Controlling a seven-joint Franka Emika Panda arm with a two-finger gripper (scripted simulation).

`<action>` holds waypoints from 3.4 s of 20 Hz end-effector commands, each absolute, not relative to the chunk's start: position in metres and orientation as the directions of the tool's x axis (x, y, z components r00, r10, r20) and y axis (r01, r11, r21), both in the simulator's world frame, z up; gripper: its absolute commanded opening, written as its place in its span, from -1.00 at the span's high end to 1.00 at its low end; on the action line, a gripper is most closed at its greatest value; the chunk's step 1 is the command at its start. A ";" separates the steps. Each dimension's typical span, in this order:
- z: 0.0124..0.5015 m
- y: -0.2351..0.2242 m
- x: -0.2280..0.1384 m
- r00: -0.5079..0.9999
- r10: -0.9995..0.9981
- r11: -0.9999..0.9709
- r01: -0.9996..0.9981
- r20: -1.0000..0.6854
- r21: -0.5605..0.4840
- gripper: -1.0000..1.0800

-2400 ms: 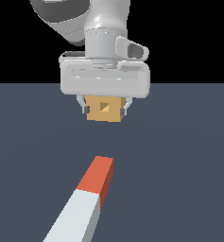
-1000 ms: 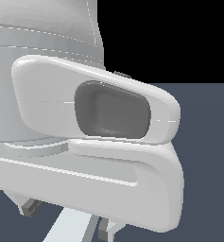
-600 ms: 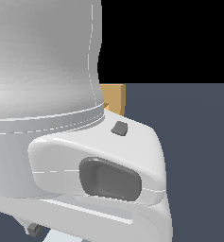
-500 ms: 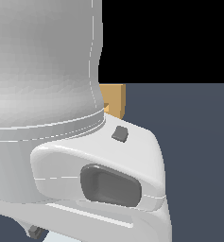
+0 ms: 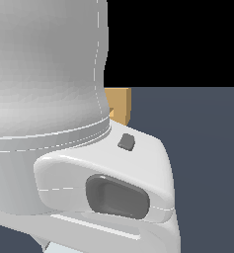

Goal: Insert the peg into the horizontal hole in a box.

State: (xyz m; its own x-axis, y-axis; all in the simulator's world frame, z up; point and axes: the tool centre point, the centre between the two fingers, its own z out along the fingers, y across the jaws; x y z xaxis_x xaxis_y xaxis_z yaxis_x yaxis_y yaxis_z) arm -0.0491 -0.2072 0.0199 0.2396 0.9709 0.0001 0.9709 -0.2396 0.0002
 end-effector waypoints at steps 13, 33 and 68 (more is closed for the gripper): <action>0.027 -0.162 -0.053 0.239 0.971 -0.239 0.971 0.000 0.000 1.00; 0.063 0.074 -0.072 0.236 0.972 -0.236 0.972 0.000 0.000 1.00; 0.075 0.169 -0.067 0.233 0.972 -0.233 0.972 0.000 -0.001 1.00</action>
